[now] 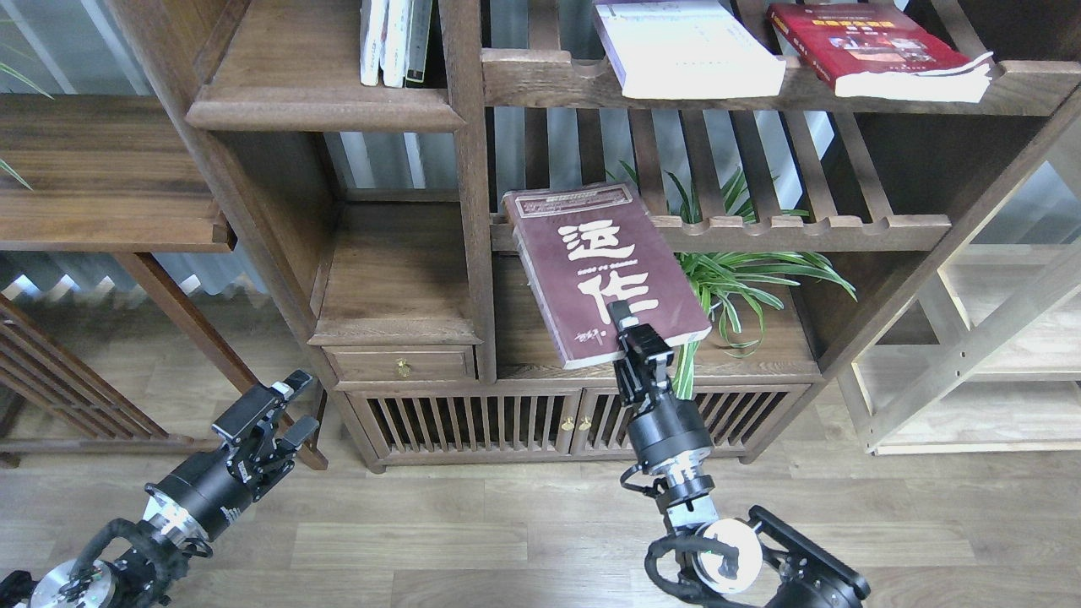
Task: Organize books on shelf
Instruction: 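Grasp the dark red book with the right gripper and pull it out, then bring the left gripper to the book's lower edge beside the right gripper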
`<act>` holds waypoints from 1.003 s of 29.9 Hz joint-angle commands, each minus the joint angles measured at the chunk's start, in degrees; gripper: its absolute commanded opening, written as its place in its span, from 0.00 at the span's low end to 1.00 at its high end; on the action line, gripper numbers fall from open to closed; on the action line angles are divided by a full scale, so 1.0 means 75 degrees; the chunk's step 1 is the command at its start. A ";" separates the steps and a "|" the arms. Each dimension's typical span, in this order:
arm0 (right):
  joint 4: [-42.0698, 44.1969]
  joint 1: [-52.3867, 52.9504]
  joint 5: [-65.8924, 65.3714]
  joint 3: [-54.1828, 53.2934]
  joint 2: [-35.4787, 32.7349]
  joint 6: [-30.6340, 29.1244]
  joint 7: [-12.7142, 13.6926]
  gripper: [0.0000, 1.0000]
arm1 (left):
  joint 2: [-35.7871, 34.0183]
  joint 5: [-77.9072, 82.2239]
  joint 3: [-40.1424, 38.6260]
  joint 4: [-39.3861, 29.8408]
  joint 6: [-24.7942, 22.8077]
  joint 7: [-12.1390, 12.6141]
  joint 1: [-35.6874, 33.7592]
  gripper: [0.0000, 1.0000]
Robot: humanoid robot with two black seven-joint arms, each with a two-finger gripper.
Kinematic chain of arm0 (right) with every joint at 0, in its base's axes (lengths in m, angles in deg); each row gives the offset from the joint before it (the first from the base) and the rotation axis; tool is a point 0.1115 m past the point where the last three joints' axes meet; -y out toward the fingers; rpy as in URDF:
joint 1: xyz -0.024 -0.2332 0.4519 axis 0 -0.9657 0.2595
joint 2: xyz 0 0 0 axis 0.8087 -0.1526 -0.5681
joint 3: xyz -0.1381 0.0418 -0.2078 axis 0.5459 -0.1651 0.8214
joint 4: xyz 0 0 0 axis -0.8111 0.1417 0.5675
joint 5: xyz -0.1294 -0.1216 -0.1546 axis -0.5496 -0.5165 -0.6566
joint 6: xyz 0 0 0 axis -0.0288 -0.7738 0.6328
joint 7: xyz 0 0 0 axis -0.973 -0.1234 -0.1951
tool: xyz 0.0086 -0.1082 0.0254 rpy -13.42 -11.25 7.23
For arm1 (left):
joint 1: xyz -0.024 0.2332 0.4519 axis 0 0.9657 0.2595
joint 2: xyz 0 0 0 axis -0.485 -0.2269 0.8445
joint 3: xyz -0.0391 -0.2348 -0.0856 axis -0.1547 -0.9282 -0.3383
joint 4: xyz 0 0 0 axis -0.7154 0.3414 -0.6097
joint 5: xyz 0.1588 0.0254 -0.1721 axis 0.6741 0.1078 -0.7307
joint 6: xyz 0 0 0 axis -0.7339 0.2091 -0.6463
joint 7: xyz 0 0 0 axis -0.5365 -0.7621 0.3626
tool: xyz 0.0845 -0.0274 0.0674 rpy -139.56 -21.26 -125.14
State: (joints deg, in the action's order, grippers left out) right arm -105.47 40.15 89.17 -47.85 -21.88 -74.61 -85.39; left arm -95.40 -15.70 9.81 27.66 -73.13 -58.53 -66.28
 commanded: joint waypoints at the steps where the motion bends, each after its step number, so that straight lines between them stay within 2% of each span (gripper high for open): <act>1: -0.0154 -0.0244 -0.0125 0.0304 0.0000 0.0000 0.0012 0.03 | -0.0124 -0.0013 0.0032 -0.0147 0.0000 -0.0001 -0.0032 0.99; 11: -0.0154 -0.0397 -0.0359 0.0739 0.0000 0.0000 0.0024 0.03 | -0.0230 0.0011 0.0394 -0.0640 0.0000 -0.0001 -0.0149 0.99; 24: -0.0142 -0.0620 -0.0406 0.1196 0.0000 0.0000 0.0059 0.03 | 0.0226 0.0034 0.0571 -0.0605 0.0000 -0.0001 -0.0149 0.99; 30: -0.0142 -0.0620 -0.0394 0.1336 0.0000 0.0000 0.0059 0.03 | 0.0332 0.0023 0.1028 -0.0593 0.0000 -0.0001 -0.0267 0.99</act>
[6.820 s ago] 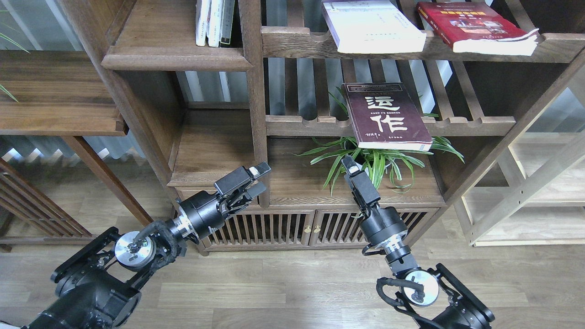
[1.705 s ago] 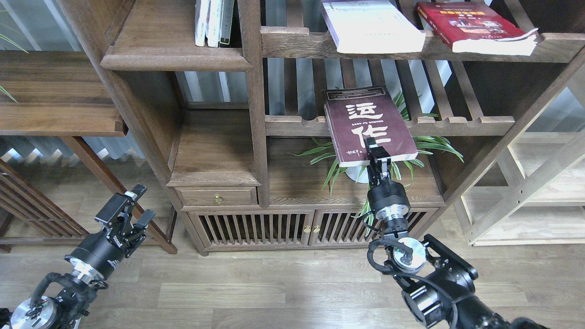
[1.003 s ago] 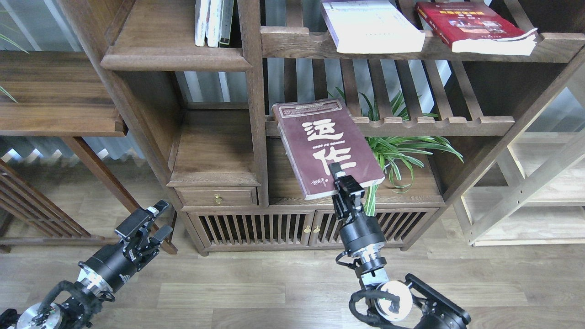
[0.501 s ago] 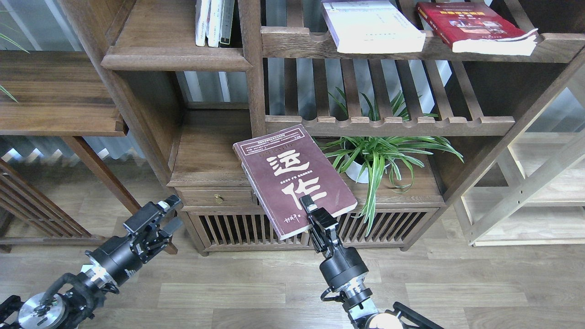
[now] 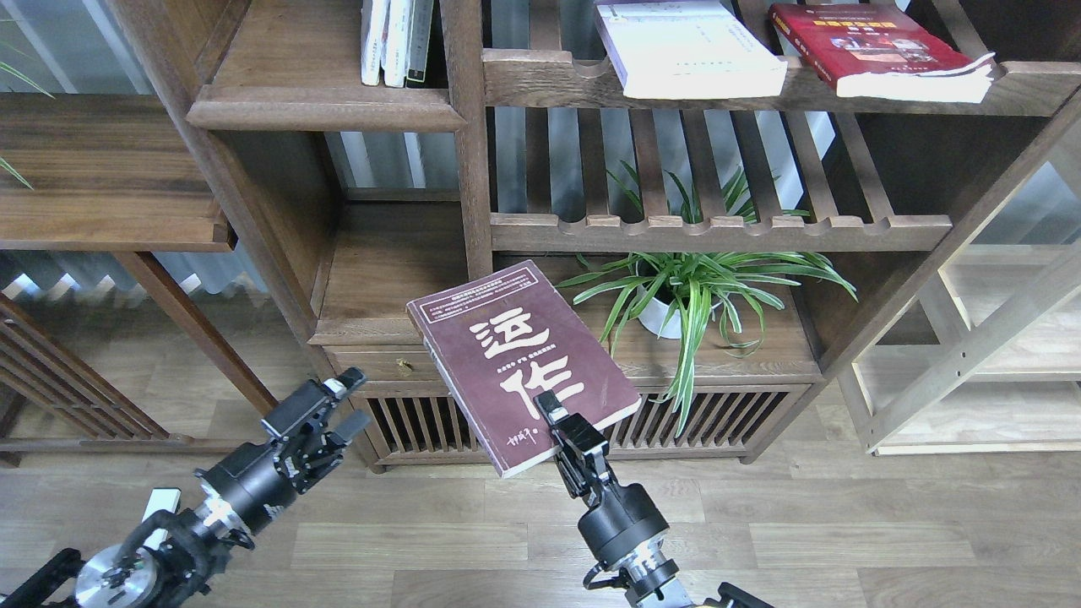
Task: Organize books on shelf
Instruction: 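Bring the left gripper to the book's lower edge beside the right gripper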
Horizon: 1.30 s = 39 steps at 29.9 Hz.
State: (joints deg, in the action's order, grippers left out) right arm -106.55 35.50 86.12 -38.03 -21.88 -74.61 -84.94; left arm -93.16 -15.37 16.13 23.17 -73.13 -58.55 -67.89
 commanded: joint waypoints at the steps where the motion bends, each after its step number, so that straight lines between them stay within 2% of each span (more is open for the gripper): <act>1: 0.0003 0.0001 0.0012 0.0039 0.0000 0.0000 -0.0001 0.03 | 0.0056 -0.0020 0.0233 0.0017 0.0000 0.0001 -0.0075 0.99; 7: 0.0003 0.0012 0.0012 0.0040 0.0000 0.0000 -0.0001 0.03 | 0.0455 -0.0032 0.0350 0.0099 0.0000 0.0001 -0.0297 0.99; 23: 0.0038 -0.0128 0.0012 0.0379 0.0000 0.0000 -0.0001 0.03 | 0.0748 0.0003 0.0807 0.0544 0.0000 0.0001 -0.0801 0.99; 39: 0.0038 -0.0164 0.0001 0.0438 0.0000 0.0019 0.0022 0.03 | 0.0912 -0.0067 0.0913 0.0849 0.0000 0.0001 -0.0708 0.99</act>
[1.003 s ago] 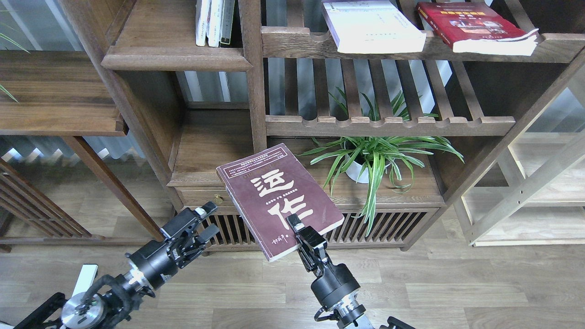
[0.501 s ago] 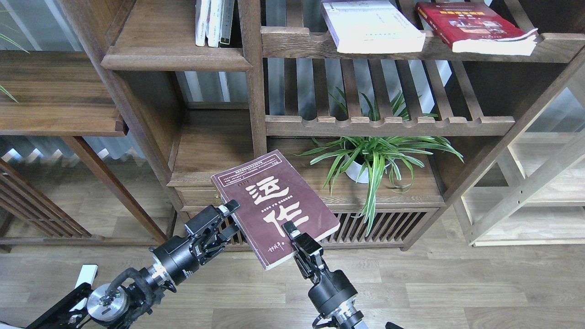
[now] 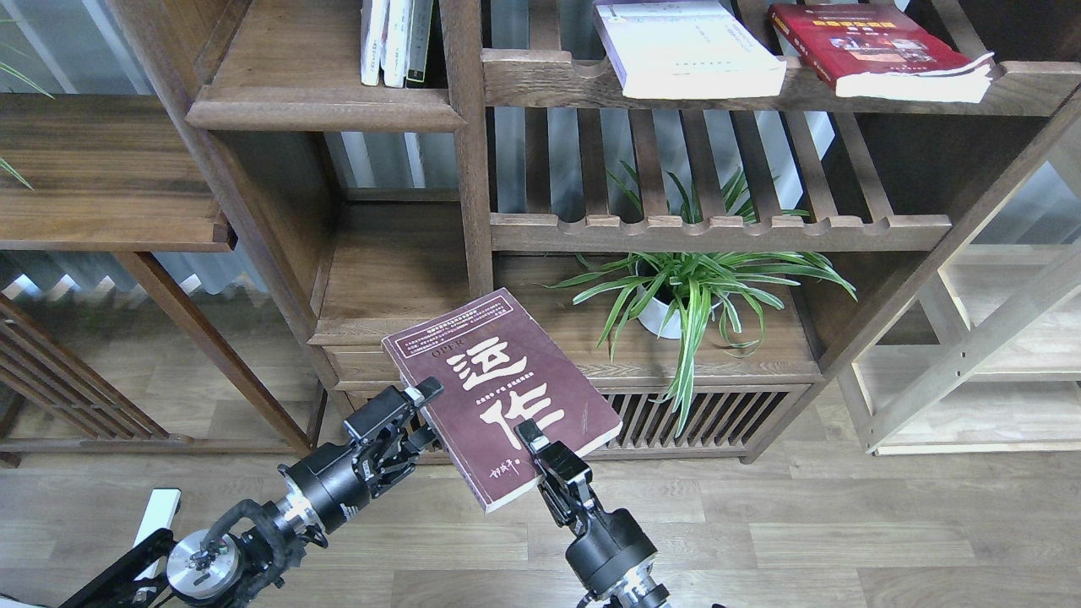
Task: Organize books on shelf
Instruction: 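Bring the left gripper to the book's lower edge beside the right gripper, then grasp the book with the left gripper and release the right gripper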
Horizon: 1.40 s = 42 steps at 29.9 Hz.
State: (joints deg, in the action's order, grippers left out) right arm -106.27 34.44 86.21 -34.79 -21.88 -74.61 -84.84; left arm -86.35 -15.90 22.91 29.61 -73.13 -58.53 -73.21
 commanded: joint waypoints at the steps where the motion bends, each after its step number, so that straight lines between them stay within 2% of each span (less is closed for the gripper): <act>1: 0.0000 -0.0022 -0.0001 0.0005 0.0000 0.0019 0.0009 0.03 | 0.0004 0.0003 0.0009 -0.0009 0.0000 -0.0001 0.0001 0.98; 18: 0.0023 -0.0034 -0.0001 0.0005 0.0000 0.0066 0.0009 0.03 | -0.0031 0.0108 0.0372 -0.0103 0.0000 -0.0001 -0.0104 0.99; 21: 0.0023 -0.0022 -0.0012 0.0005 0.0000 0.0066 0.0009 0.03 | -0.0007 0.0085 0.0372 -0.0115 0.0000 -0.0001 -0.0104 0.95; 28: 0.0023 -0.0011 -0.0012 0.0005 0.0000 0.0066 0.0068 0.03 | 0.0004 0.0038 0.0372 -0.0115 0.0000 -0.0001 -0.0069 0.72; 33: 0.0023 -0.0011 -0.0012 0.0005 0.0000 0.0066 0.0068 0.03 | 0.0004 0.0038 0.0372 -0.0126 0.0000 -0.0001 -0.0081 0.61; 36: 0.0023 -0.0011 -0.0012 0.0005 0.0000 0.0066 0.0080 0.03 | 0.0004 0.0038 0.0372 -0.0126 0.0000 -0.0001 -0.0104 0.55; 42: 0.0023 -0.0011 -0.0059 0.0005 0.0000 0.0066 0.0103 0.03 | -0.0019 0.0050 0.0372 -0.0126 0.0000 -0.0001 -0.0128 0.51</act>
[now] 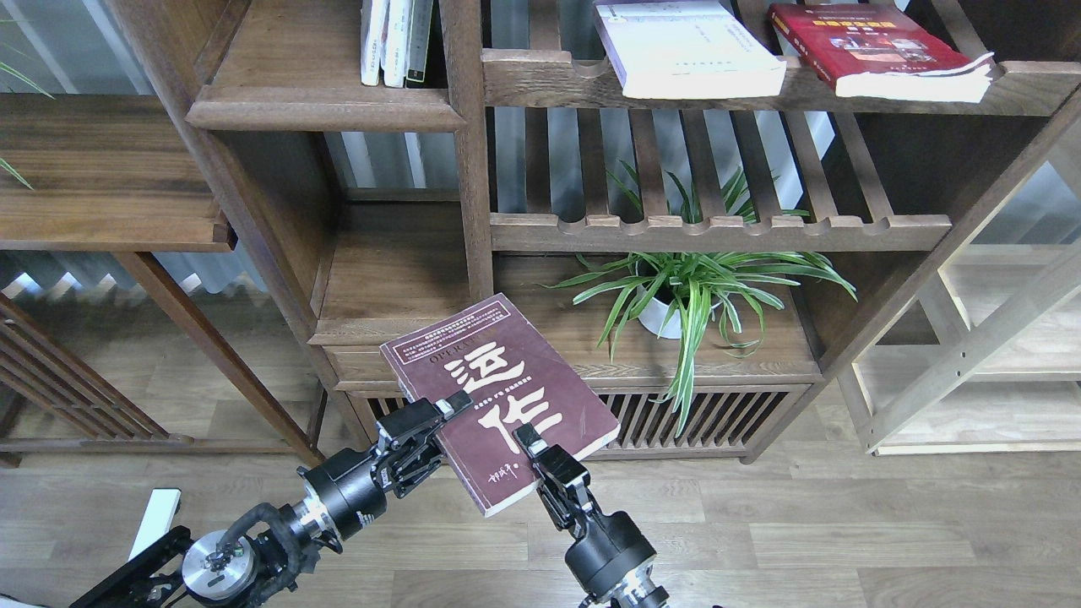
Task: Organize books on shelf
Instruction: 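Grasp the book with the left gripper and release the right gripper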
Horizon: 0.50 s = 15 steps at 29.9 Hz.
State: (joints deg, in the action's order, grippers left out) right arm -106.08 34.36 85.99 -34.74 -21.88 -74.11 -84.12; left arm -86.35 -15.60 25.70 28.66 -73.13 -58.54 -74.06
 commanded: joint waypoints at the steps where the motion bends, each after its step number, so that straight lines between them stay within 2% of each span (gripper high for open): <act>1: -0.0002 0.0000 -0.0029 0.0000 0.0000 0.0000 0.0007 0.03 | -0.0030 0.0009 0.0011 0.0011 0.0000 0.0000 -0.0015 0.50; 6: -0.0002 0.0000 -0.0029 0.0000 0.0000 0.0000 0.0019 0.03 | -0.0077 -0.0002 0.0000 0.0035 0.0000 0.0000 -0.0026 0.45; 15: -0.0002 -0.0024 -0.0158 0.0000 0.0000 0.0000 0.0042 0.03 | -0.0089 -0.0108 0.0000 -0.0012 0.0000 0.0000 0.0067 0.26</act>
State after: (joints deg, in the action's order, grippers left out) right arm -106.08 34.23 85.43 -34.72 -21.88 -74.11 -83.87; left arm -87.02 -16.23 25.68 28.73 -73.13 -58.54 -73.78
